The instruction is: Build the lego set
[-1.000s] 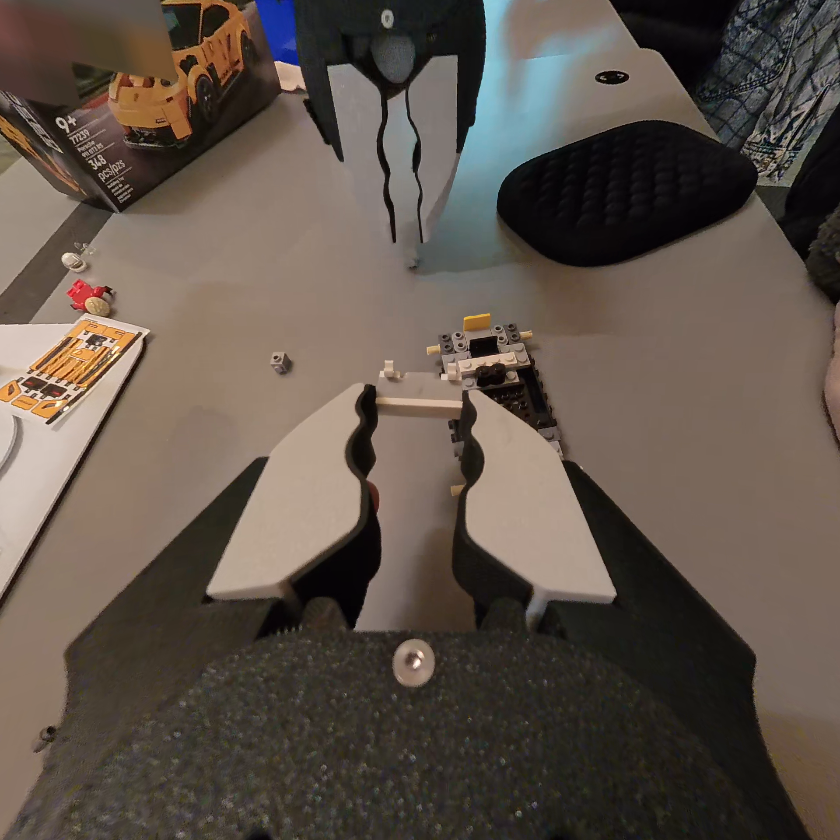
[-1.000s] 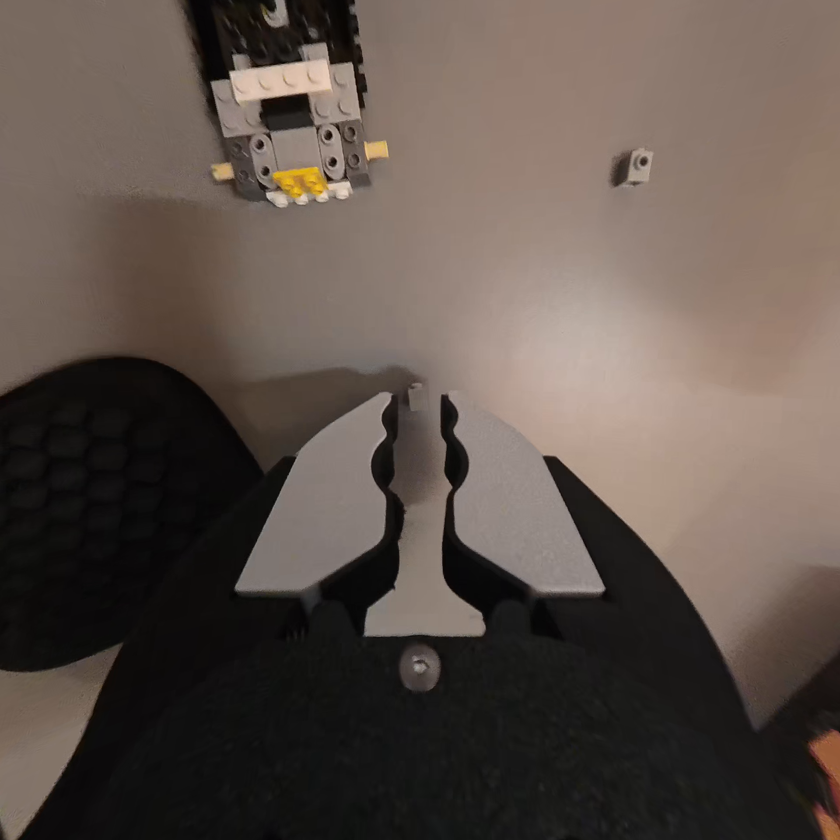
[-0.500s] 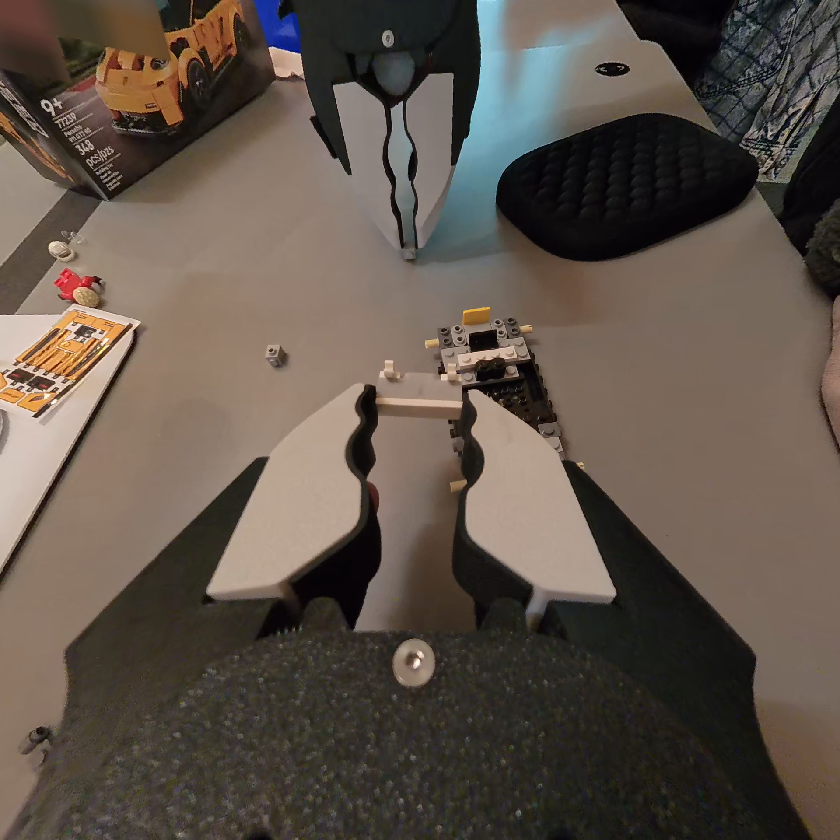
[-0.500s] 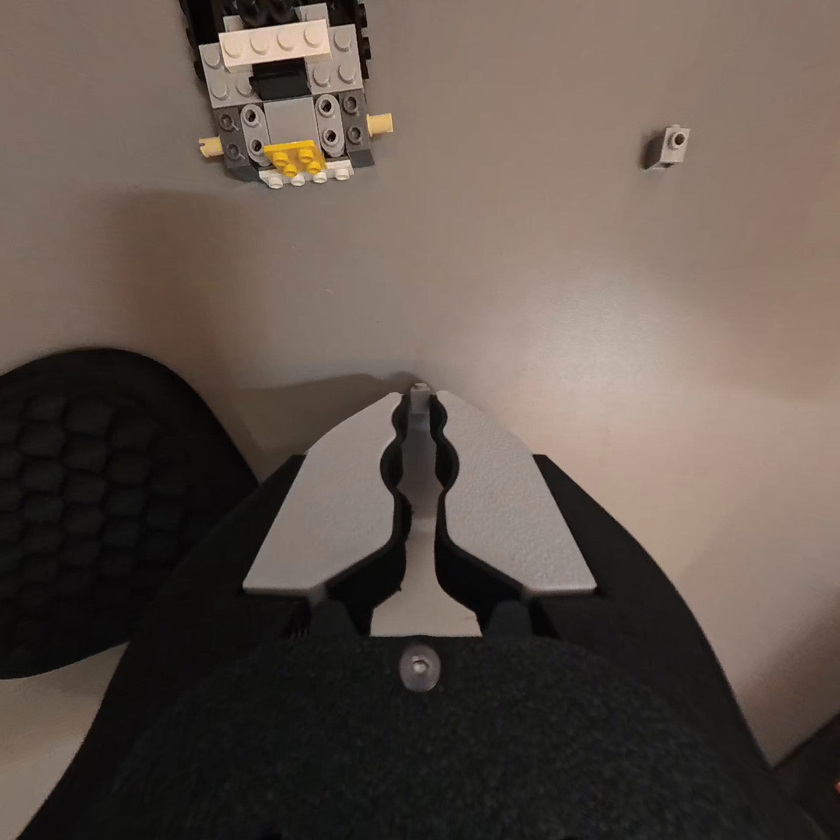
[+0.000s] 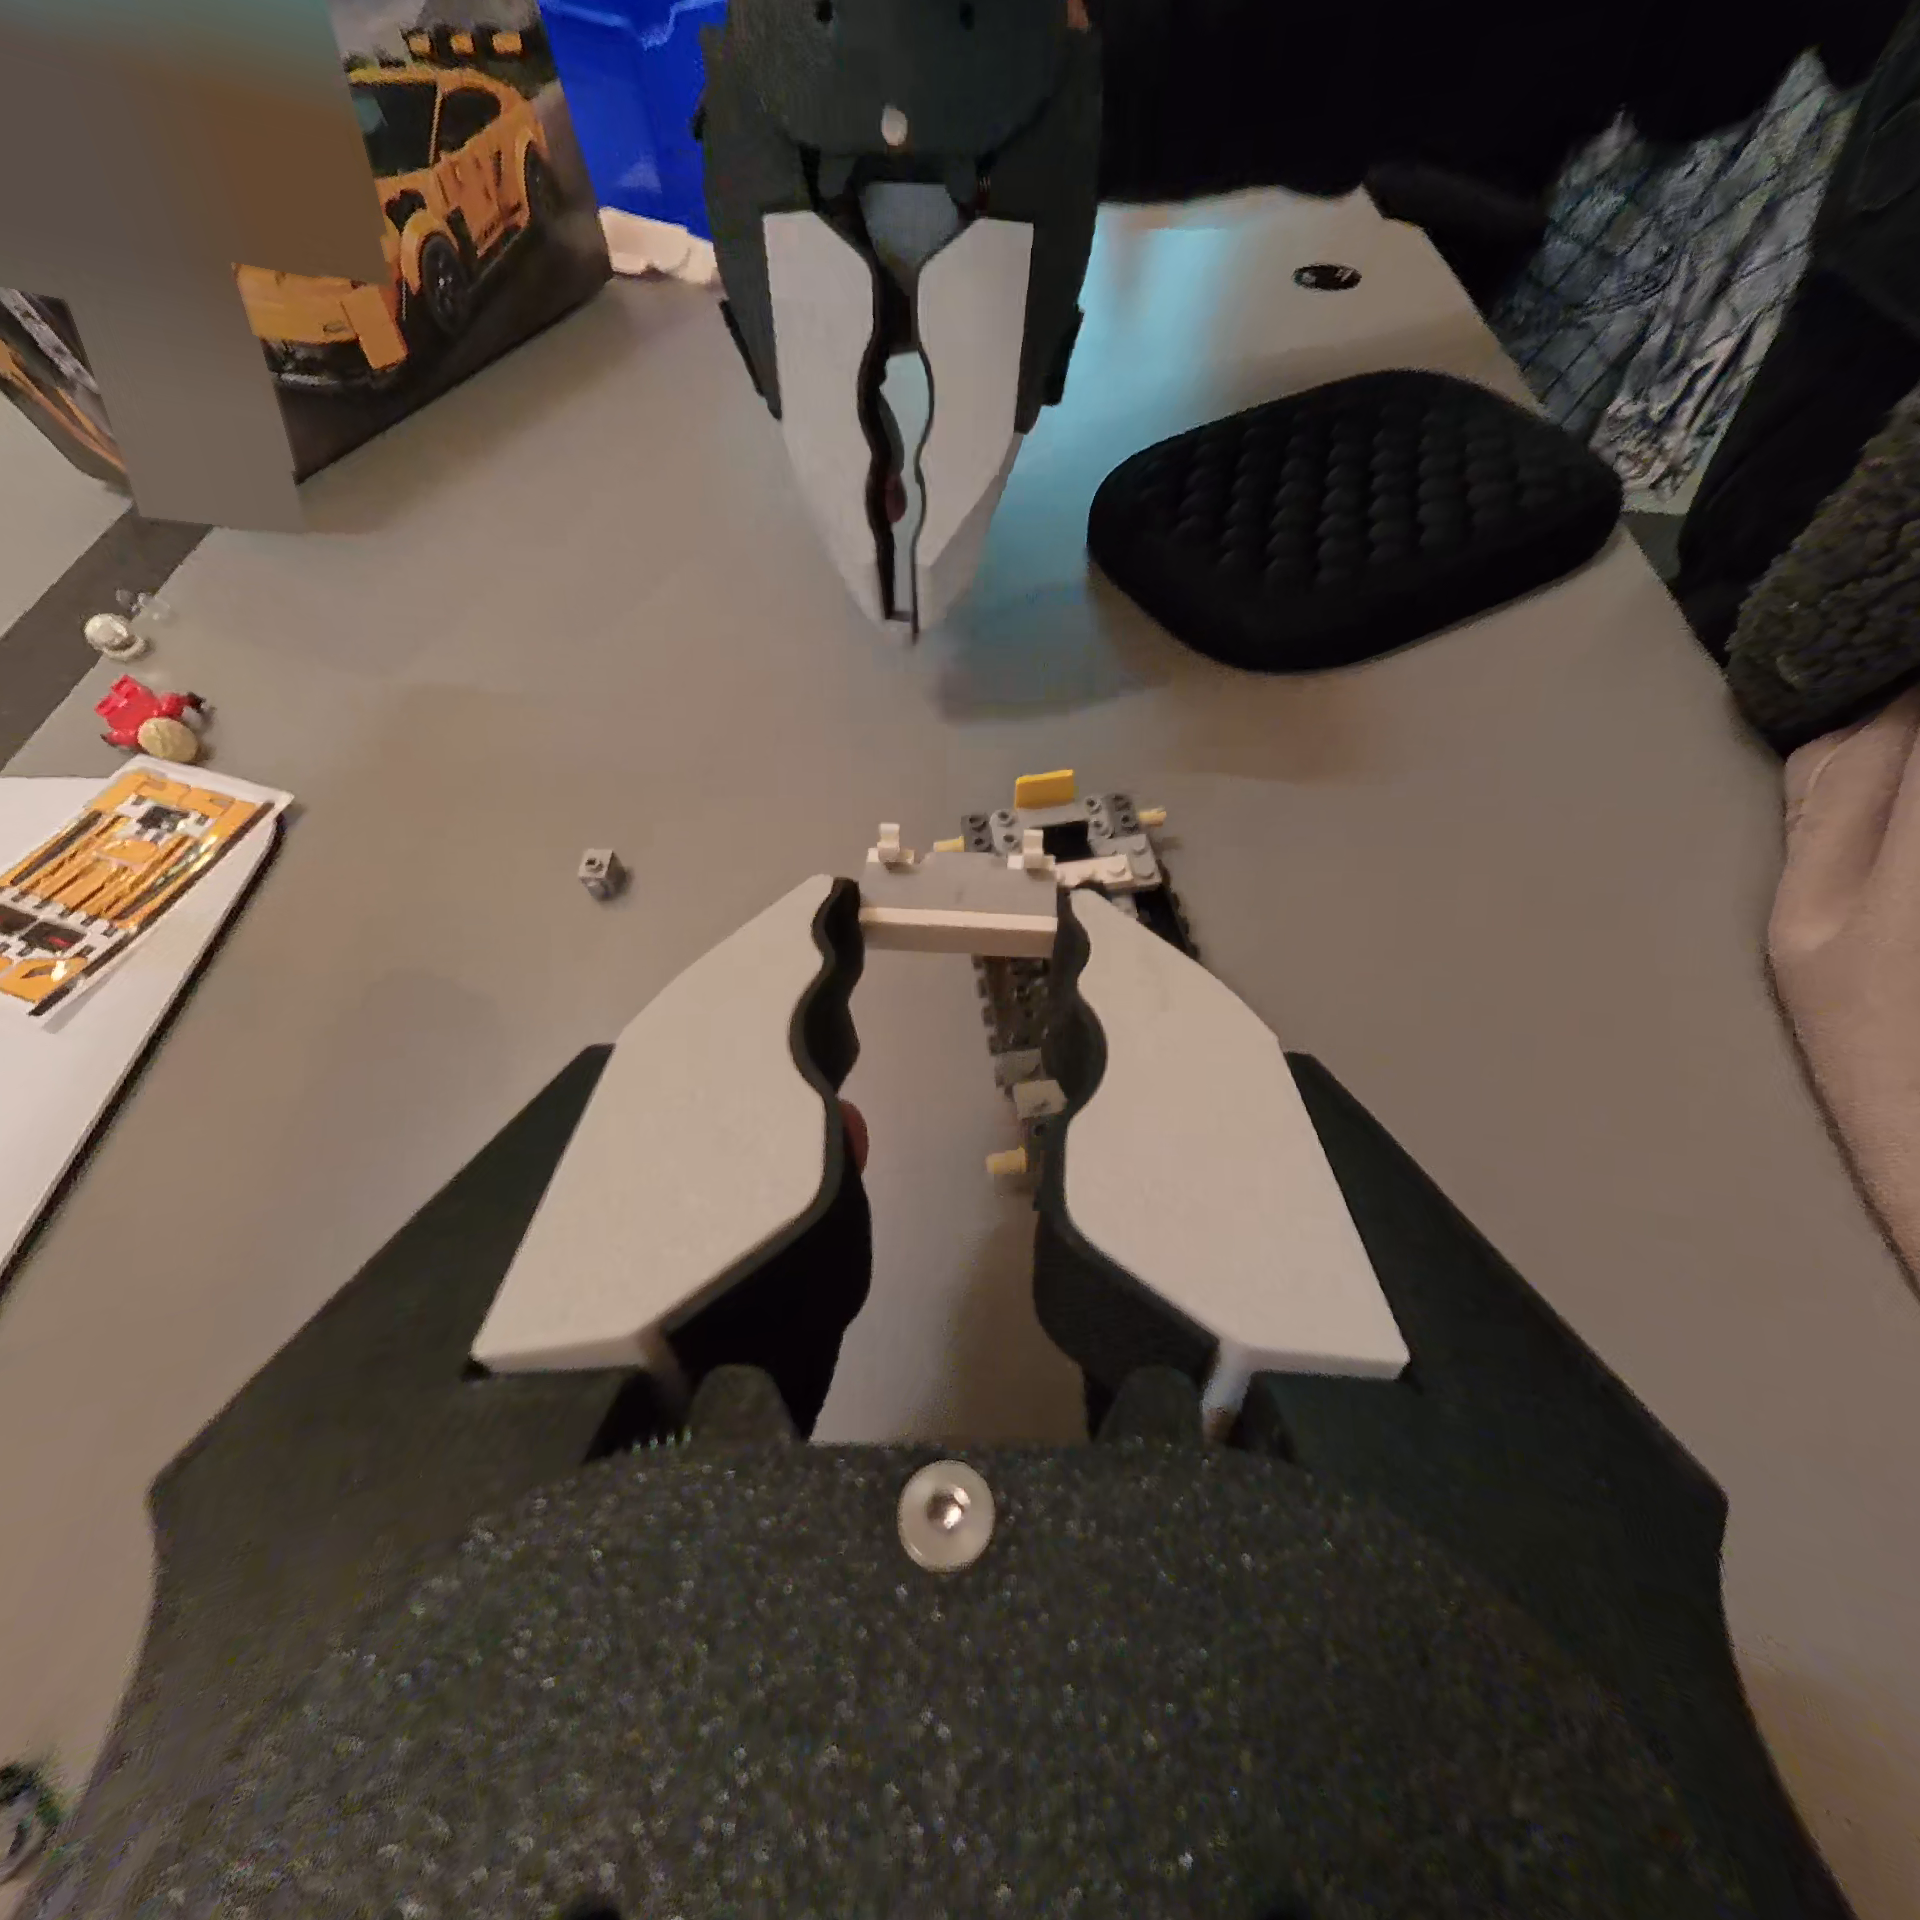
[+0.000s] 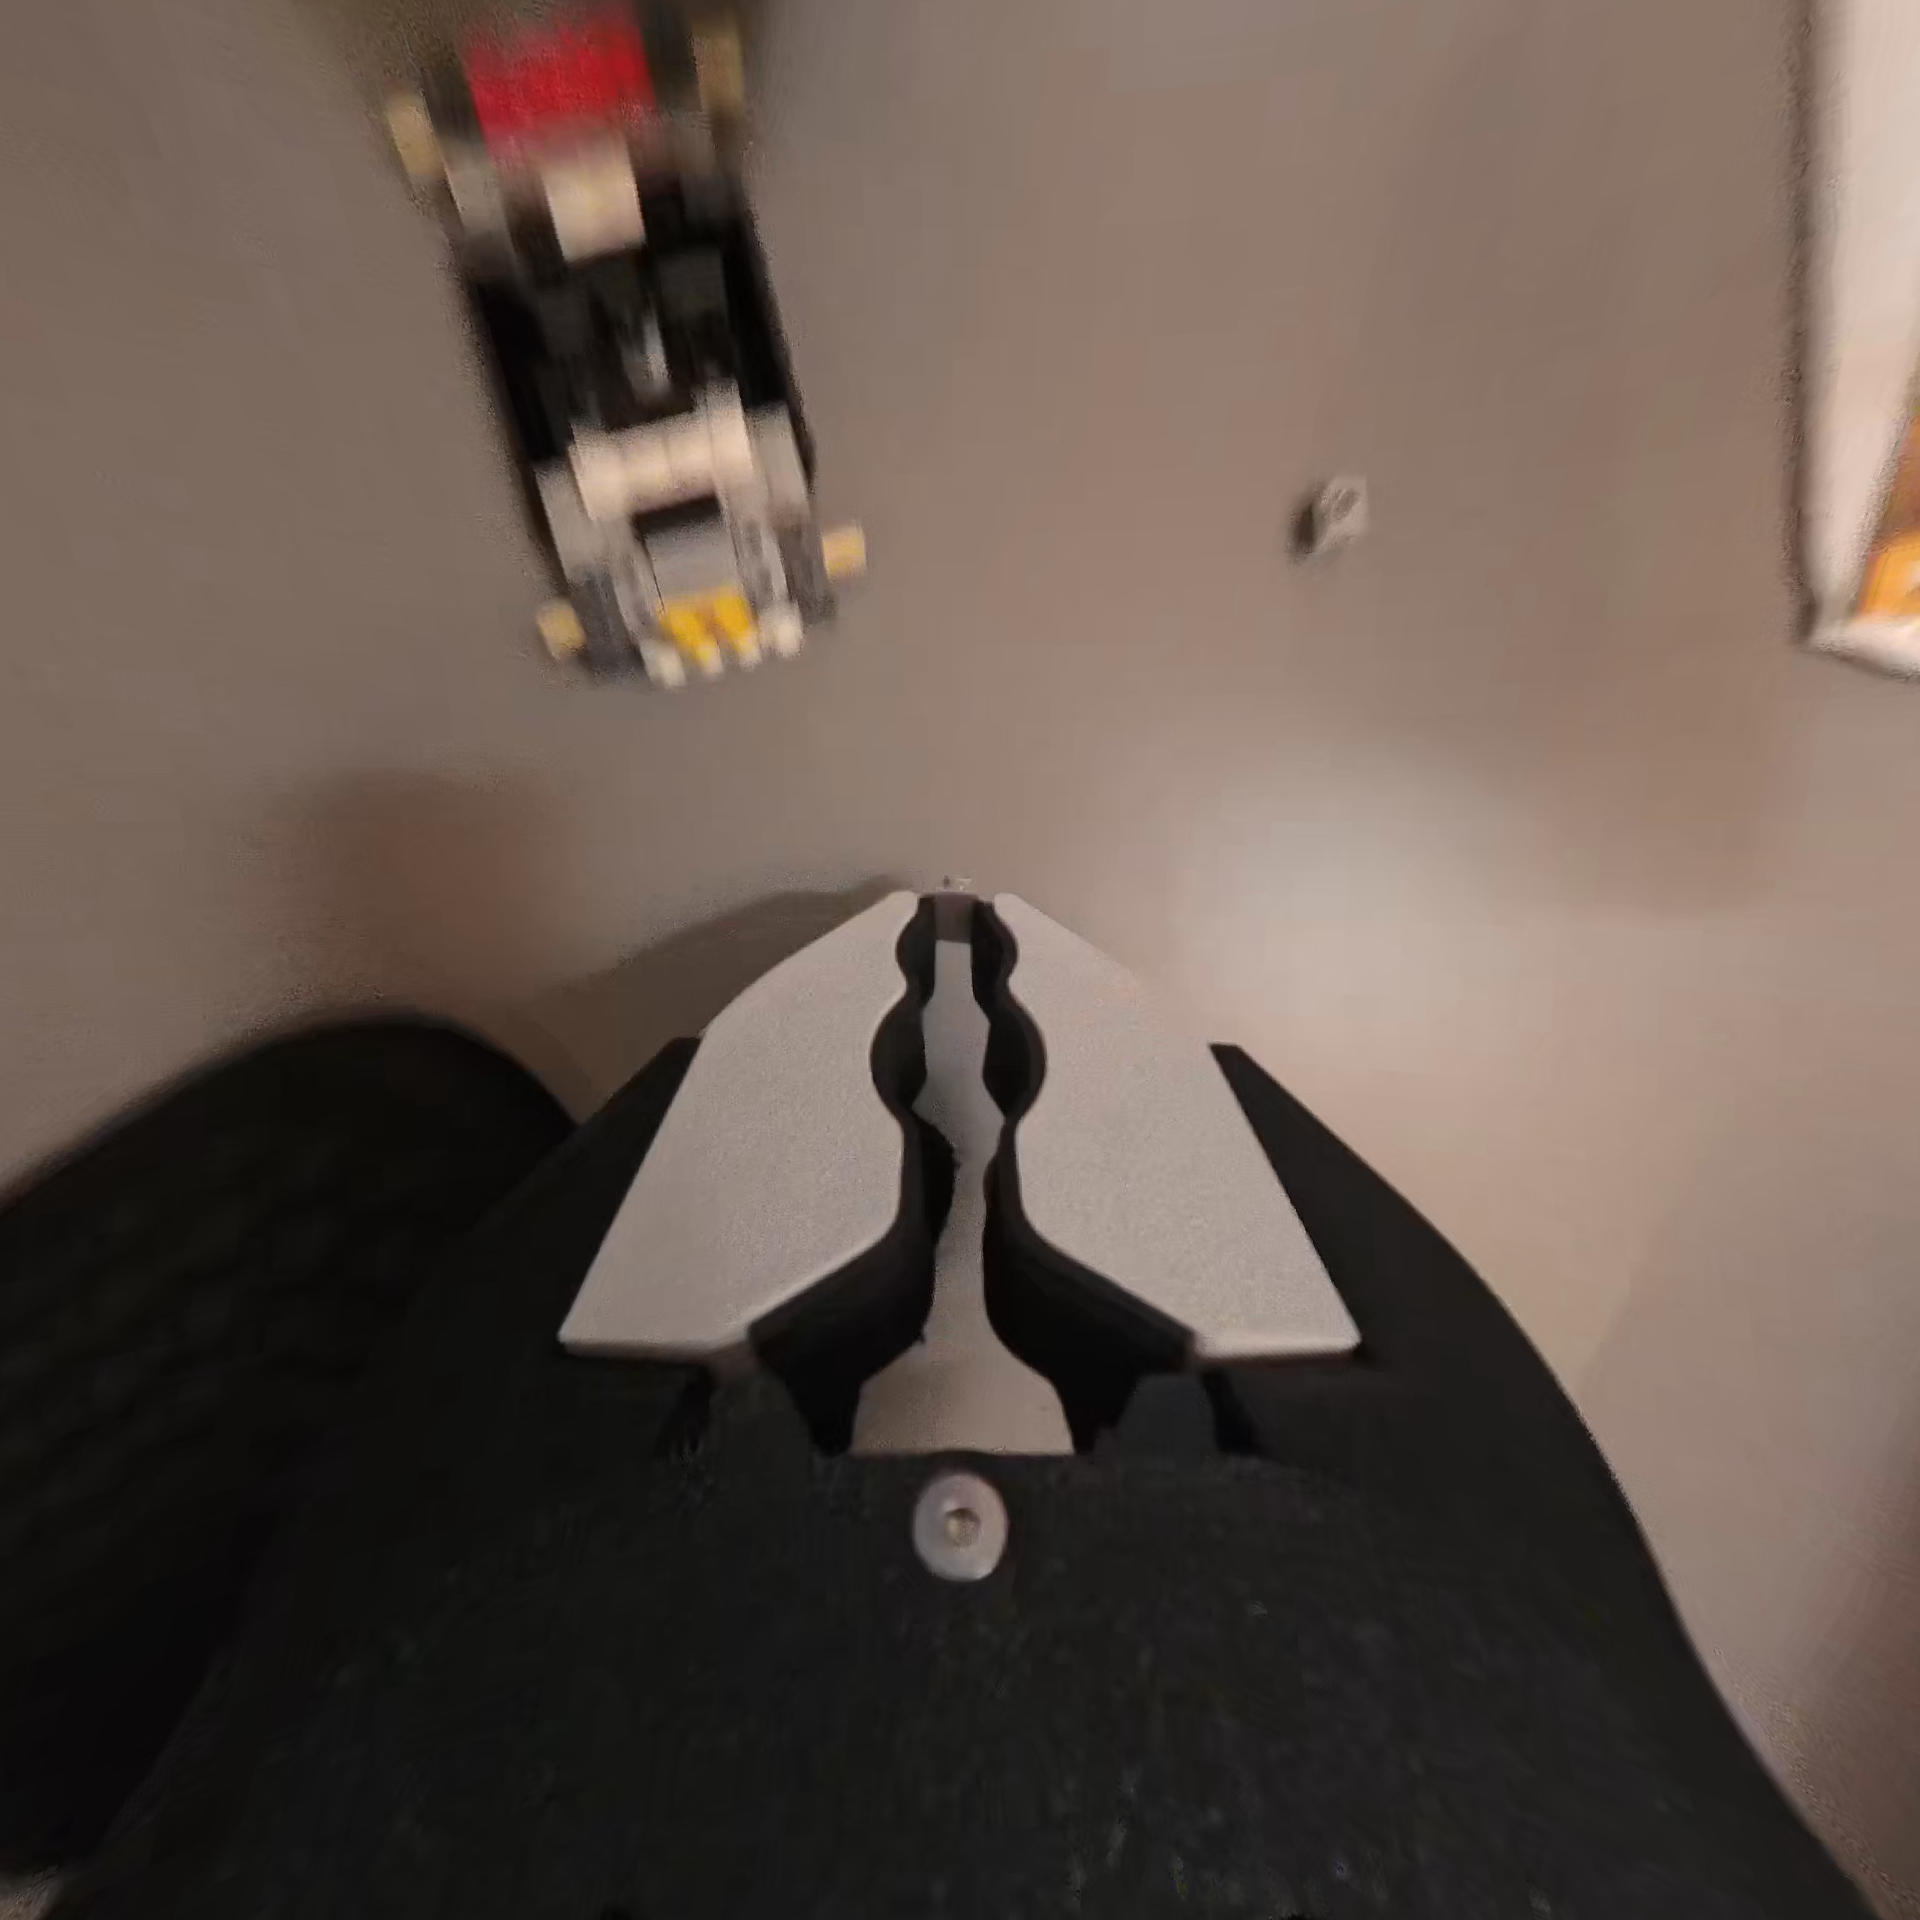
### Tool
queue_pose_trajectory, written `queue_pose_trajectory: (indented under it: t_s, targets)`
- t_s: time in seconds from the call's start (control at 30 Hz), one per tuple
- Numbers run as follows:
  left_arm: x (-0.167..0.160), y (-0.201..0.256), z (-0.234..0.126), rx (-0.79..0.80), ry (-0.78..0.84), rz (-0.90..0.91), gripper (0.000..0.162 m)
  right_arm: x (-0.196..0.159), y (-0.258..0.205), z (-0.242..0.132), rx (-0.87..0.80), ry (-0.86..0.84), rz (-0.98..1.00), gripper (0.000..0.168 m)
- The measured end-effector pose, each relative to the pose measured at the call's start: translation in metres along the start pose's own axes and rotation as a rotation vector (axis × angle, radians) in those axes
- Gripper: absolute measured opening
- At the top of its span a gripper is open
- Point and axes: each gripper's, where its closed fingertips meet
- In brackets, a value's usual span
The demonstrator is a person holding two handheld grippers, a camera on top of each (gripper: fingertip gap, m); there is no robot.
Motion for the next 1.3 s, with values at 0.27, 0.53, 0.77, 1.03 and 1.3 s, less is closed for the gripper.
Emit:
queue_pose_trajectory:
  t_s: [0.27,0.53,0.77,1.03,1.3]
  targets:
    - [0.030,0.022,-0.004,-0.079,0.133,-0.015,0.035,0.117,-0.012,-0.026,-0.137,0.619,0.105,0.006]
    - [0.028,0.021,-0.004,-0.103,0.132,-0.059,0.035,0.131,-0.021,-0.017,-0.104,0.702,0.052,0.006]
    - [0.042,0.025,-0.010,-0.172,0.230,-0.135,0.036,0.139,-0.024,-0.024,-0.097,0.777,0.056,0.006]
    - [0.048,0.029,-0.013,-0.195,0.276,-0.153,0.036,0.145,-0.025,-0.032,-0.083,0.856,0.088,0.006]
    - [0.053,0.034,-0.015,-0.234,0.319,-0.171,0.036,0.148,-0.028,-0.037,-0.055,0.913,0.102,0.006]
Point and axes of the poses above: each gripper's, where its closed fingertips meet, z out along the fingers, x out of its top, y = z × x across the jaws, and after that the axes turned 6 degrees about -z, right-handed
